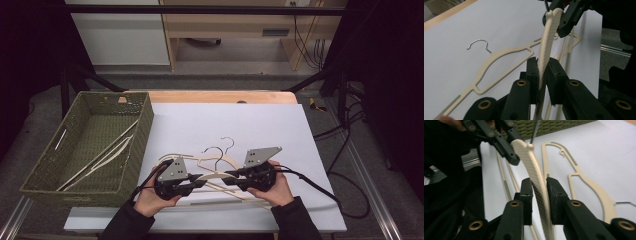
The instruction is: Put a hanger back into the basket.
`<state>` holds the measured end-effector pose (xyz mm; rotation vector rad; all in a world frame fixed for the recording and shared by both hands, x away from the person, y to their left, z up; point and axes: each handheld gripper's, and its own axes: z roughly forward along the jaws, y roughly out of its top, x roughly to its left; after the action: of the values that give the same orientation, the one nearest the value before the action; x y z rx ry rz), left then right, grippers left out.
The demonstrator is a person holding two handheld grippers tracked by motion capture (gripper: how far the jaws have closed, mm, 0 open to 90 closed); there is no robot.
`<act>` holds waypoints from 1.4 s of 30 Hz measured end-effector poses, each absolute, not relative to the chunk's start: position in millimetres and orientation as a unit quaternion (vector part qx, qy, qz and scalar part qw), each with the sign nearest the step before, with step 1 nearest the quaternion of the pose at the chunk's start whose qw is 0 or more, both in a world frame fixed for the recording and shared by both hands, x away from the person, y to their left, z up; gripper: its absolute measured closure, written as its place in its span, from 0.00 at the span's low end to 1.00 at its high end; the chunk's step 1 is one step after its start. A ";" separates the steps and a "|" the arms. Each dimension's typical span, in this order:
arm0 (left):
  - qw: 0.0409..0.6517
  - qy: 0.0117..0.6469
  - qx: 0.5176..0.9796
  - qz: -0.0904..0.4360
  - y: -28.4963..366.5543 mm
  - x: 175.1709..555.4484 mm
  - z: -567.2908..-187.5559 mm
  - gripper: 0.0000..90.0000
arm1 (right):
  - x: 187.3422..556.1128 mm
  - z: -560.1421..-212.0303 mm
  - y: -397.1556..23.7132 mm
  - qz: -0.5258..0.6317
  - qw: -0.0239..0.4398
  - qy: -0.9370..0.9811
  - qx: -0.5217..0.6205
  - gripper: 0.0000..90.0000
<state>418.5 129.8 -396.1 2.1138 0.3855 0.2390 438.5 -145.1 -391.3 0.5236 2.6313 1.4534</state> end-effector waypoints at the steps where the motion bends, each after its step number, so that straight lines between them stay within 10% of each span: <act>1: 0.472 0.157 0.862 0.094 129.1 417.8 -396.0 0.90 | 438.8 -391.3 -145.0 0.476 0.049 0.861 0.175 0.80; 8: 0.480 0.157 0.859 0.086 124.2 412.7 -394.3 0.94 | 438.9 -391.2 -145.2 0.480 0.066 0.855 0.184 0.67; 19: 0.488 0.207 0.839 0.124 137.1 414.7 -384.8 0.95 | 436.6 -380.2 -171.4 0.492 0.141 0.820 0.255 0.18; 42: 0.515 0.228 0.802 0.199 187.1 412.7 -298.4 0.94 | 422.4 -393.5 -246.8 0.499 0.210 0.747 0.386 0.03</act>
<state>412.7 187.1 -298.4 1.9282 0.5476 0.4772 422.4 -246.8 -393.5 1.0741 2.0774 1.3871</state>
